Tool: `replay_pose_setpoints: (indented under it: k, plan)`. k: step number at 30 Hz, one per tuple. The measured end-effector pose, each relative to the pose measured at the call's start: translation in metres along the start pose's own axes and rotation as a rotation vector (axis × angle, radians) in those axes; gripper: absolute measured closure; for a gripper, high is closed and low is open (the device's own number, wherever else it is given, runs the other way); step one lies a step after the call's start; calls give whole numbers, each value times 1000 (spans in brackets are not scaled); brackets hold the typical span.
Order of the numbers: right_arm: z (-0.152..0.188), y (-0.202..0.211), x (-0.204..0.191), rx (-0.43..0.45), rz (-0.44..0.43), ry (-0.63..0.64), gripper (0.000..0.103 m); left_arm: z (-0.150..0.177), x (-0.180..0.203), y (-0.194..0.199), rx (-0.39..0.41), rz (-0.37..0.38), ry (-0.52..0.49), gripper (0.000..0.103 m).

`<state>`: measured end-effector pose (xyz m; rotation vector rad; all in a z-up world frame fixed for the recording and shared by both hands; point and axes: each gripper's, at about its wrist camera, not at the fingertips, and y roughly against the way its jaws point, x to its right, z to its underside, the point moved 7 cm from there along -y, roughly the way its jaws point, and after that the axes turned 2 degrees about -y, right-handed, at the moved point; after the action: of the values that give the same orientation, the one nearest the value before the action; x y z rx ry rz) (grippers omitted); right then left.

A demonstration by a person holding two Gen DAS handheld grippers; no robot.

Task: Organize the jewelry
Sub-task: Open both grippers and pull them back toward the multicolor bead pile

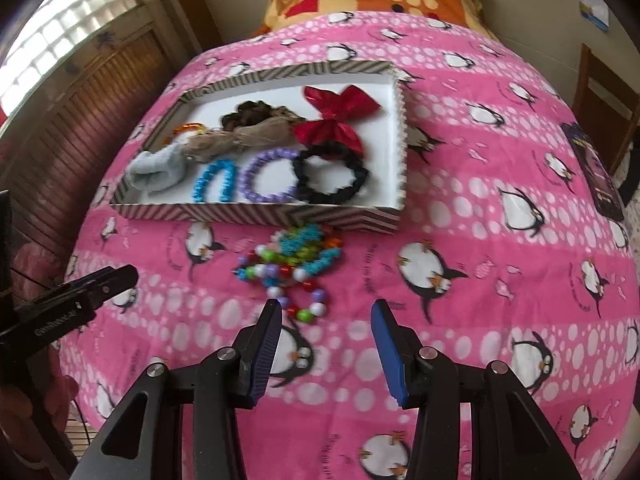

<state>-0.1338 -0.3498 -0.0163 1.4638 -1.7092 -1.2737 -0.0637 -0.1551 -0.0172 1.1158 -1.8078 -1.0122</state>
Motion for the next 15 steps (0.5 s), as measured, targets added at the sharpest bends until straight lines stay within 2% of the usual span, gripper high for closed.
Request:
replay_pose_setpoints:
  k: [4, 7, 12, 15]
  plan:
    - [0, -1, 17, -8, 25, -19, 59, -1, 17, -5, -5, 23, -42, 53]
    - [0, -3, 25, -17, 23, -30, 59, -2, 34, -13, -28, 65, -67, 46]
    - [-1, -5, 29, -29, 10, -32, 59, -6, 63, -27, -44, 82, -117, 45]
    - [0, -4, 30, -33, 8, -24, 59, -10, 74, -40, -69, 94, -104, 45]
